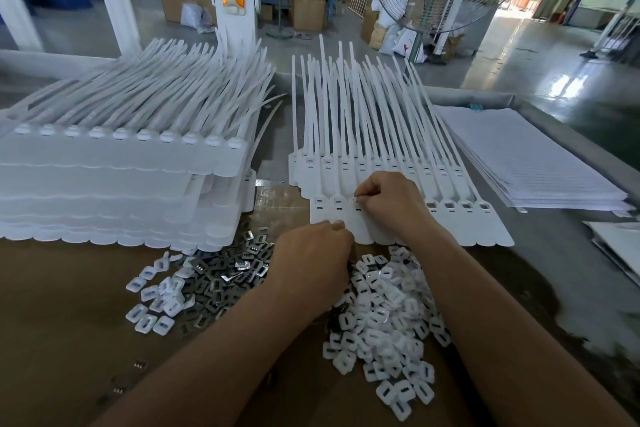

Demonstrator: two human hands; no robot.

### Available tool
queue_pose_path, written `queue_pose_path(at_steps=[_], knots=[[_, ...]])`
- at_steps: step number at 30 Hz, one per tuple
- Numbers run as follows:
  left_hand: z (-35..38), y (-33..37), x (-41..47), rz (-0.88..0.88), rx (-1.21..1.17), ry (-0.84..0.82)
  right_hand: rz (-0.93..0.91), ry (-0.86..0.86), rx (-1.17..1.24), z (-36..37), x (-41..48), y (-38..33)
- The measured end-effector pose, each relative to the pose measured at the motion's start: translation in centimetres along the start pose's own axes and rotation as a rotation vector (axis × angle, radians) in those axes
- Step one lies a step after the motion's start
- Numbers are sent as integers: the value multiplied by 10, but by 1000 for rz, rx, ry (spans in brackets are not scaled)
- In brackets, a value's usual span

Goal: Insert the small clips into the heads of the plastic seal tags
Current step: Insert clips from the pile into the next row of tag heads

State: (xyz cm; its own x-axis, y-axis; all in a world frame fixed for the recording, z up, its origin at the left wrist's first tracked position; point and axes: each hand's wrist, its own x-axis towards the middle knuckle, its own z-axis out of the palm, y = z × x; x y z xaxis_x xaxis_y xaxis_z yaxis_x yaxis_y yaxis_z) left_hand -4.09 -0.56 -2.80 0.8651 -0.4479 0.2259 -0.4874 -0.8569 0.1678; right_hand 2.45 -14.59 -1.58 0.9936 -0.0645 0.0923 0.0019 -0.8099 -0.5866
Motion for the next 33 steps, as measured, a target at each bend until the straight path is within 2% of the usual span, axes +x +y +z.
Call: queue_pose_path(at_steps=[7,15,20,23,27,30,33], knots=[[0,0,1,0,3,-1,31,60,49,3,3,4],[1,-1,1,5,-10,0,127,-23,-74,0,18,-8],[-1,-2,0,0,-1,3,85,-29,-112,1,17,-9],[-2,0,-1,-5,2,-3,0,-52,-31,-5,7,-1],[-1,1,0,-11,-12,0,-52,-108,201,-26,-16,11],[1,0,1,-15,-20,-6,-77,-131,220,-42,-38,21],[1,1,2,-19,-17,-13,-63,-255,183,-55,-49,25]])
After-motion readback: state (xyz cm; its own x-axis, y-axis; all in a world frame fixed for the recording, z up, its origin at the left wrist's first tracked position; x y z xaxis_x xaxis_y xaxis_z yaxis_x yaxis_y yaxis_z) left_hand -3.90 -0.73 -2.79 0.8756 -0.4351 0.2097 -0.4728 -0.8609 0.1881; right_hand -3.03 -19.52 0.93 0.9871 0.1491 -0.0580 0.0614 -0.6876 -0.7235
